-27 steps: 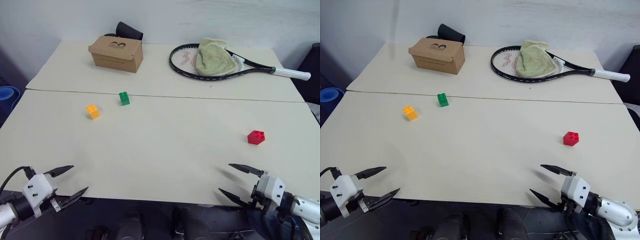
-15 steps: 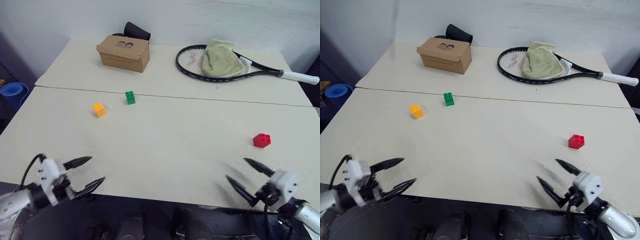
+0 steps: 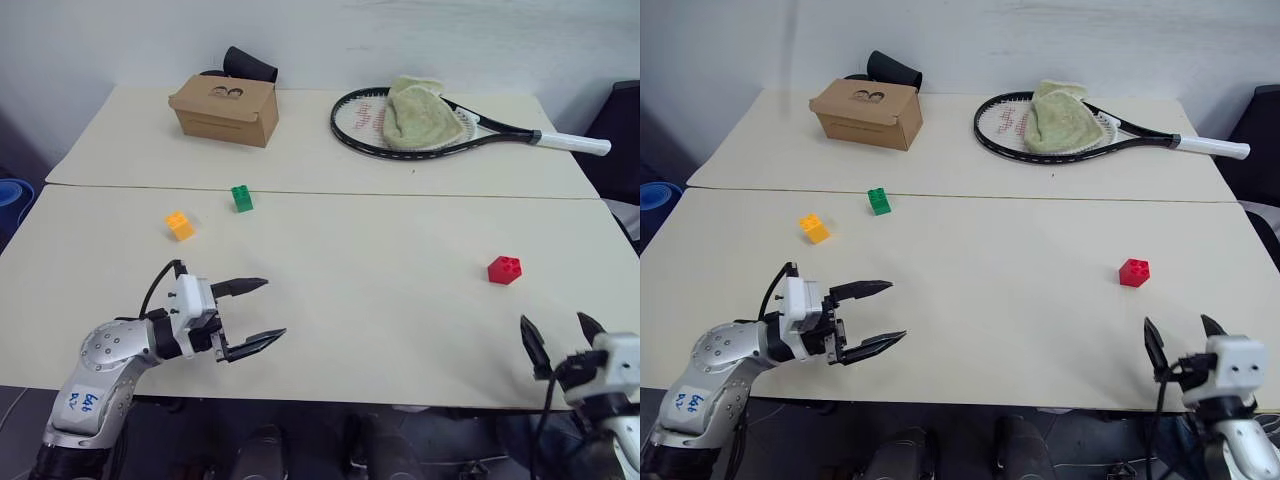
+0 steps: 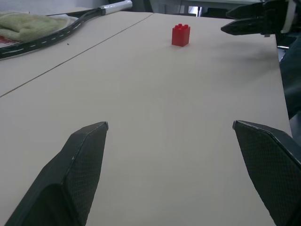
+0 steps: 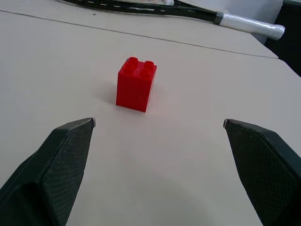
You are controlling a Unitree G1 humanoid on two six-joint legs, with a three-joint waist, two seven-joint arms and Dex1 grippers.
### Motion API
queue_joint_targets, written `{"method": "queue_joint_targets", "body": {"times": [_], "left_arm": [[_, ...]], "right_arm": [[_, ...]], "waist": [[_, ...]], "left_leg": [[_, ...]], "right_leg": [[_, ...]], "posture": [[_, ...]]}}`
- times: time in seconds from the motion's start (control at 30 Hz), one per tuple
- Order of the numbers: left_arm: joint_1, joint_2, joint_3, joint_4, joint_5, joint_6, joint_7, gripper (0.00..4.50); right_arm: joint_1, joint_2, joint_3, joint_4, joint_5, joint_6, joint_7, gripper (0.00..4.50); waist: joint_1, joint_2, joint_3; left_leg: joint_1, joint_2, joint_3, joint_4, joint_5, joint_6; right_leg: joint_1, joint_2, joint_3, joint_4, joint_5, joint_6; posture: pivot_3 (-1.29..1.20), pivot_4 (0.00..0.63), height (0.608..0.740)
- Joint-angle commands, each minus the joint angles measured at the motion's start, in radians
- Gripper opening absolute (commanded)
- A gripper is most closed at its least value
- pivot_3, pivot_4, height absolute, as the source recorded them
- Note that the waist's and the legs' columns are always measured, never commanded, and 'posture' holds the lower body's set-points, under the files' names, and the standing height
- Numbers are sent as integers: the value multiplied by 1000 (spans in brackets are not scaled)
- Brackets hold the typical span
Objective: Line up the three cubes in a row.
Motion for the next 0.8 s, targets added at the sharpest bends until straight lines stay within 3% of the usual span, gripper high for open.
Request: {"method": "queue_joint_targets", "body": {"times": [0.03, 0.33, 0.43, 0.67, 0.77, 0.8], "left_arm": [[-11, -4, -23, -8, 16, -10, -8, 4477], [21, -14, -35, -34, 43, -14, 15, 4477], [29, -13, -36, -43, 46, -16, 22, 4500], [27, -19, -37, -39, 55, -26, 39, 4500], [24, -20, -39, -36, 60, -30, 42, 4500], [23, -19, -38, -34, 62, -31, 43, 4500]], "right_arm": [[-167, -50, 39, -23, 0, 170, -87, 4500], [-397, -76, 70, 102, -54, 387, -190, 4500], [-415, -69, 65, 116, -63, 423, -218, 3965], [-422, -47, 50, 118, -38, 441, -213, 1608], [-431, -69, 38, 104, 25, 427, -114, 1471], [-434, -103, 59, 83, 58, 406, -12, 1471]], "waist": [[-5, 0, 0], [3, 0, 0], [2, 0, 0], [0, 0, 0], [1, 0, 0], [1, 0, 0]], "left_leg": [[0, 0, 0, 1, 0, 0], [-3, -2, -1, 1, 1, 1], [-3, -3, 0, 1, 1, 4], [-2, -2, 0, 1, 1, 4], [-2, -3, 0, 1, 1, 4], [-2, -3, 0, 1, 1, 4]], "right_leg": [[0, 0, 0, 0, 0, 0], [0, -1, -1, -1, 0, 1], [0, -2, 0, -2, 2, 3], [0, -2, 0, -1, 2, 3], [0, -2, 0, -1, 2, 4], [0, -2, 0, -1, 2, 4]], "posture": [[0, 150, 740], [0, 150, 740], [0, 150, 740], [0, 150, 740], [0, 150, 740], [0, 150, 740]]}}
